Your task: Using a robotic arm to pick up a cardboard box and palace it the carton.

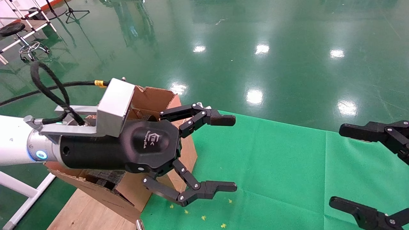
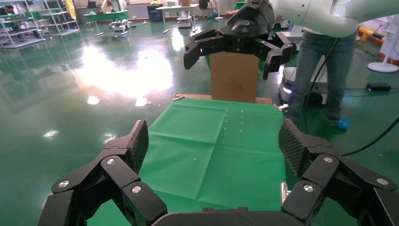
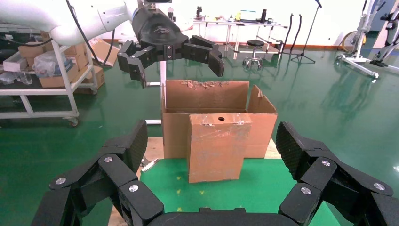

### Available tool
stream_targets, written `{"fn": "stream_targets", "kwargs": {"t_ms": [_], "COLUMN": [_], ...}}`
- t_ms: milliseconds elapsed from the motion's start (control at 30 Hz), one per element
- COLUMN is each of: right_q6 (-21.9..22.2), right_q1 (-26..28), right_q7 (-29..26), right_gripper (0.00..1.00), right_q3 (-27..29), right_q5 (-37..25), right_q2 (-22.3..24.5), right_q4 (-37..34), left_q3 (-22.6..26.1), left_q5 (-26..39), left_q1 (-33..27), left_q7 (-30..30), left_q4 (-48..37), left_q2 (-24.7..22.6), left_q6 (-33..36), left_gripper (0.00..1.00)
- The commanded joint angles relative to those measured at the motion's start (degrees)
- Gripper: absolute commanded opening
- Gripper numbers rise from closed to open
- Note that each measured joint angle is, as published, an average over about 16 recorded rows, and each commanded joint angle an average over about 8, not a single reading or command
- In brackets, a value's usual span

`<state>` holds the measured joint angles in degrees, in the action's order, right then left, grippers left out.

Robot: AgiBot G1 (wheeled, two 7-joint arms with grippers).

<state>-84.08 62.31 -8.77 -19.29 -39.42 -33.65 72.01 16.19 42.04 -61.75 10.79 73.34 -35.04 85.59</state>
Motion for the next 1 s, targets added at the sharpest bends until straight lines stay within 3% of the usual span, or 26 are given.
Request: {"fn": "stream_targets", "kwargs": {"t_ms": [33,733,800,1000], "right_q6": [0.00,0.00,0.00,0.00], "right_q1": [0.00,0.00,0.00,0.00], "right_q7": [0.00,0.00,0.00,0.00], "right_gripper": [1.00,0.99,0.86,0.12], "right_q3": [0.00,0.00,0.00,0.00], "right_q5": [0.00,0.00,0.00,0.00], "right_q2": [0.00,0.00,0.00,0.00], "right_q4": [0.00,0.00,0.00,0.00], "left_q3": [0.00,0.00,0.00,-0.02], "left_q5": [0.00,0.00,0.00,-0.02], "left_q1": [0.00,0.00,0.00,0.02], "left_q7": [0.00,0.00,0.00,-0.01], "left_q4": [0.00,0.00,0.00,0.03], "left_q2": [0.00,0.00,0.00,0.00], "left_q6": [0.00,0.00,0.00,0.01], "left_gripper": [1.00,1.00,1.00,1.00]}}
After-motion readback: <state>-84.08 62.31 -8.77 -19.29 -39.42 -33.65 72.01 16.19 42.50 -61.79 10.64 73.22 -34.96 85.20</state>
